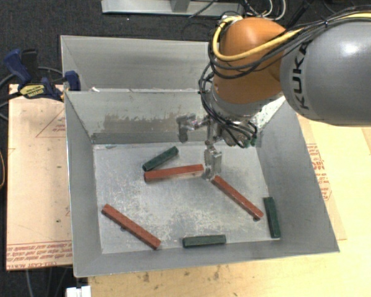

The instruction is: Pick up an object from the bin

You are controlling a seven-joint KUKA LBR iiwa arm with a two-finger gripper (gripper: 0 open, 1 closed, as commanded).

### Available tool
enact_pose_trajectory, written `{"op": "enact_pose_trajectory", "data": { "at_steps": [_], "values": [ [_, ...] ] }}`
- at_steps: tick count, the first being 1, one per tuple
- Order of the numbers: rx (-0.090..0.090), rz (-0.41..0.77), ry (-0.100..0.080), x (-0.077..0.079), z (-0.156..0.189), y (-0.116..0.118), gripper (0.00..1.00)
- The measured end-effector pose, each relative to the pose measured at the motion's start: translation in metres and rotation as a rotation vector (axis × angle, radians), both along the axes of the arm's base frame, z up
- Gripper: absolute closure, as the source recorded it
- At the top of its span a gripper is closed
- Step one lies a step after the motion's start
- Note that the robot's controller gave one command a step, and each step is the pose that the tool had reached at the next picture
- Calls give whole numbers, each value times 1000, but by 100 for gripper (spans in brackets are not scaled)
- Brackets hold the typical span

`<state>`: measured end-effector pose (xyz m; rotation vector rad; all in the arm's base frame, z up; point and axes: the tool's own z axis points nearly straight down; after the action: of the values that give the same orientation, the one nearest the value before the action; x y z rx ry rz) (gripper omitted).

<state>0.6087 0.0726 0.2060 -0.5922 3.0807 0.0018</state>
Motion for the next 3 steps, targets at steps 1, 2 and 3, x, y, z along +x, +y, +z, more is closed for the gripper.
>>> {"op": "enact_pose_trajectory", "data": {
  "at_steps": [1,2,3],
  "values": [
    [-1,9,8,37,-129,-40,0],
    [0,11,2,39,-124,-38,100],
    [-3,466,-3,45,-134,-96,100]
  ]
}}
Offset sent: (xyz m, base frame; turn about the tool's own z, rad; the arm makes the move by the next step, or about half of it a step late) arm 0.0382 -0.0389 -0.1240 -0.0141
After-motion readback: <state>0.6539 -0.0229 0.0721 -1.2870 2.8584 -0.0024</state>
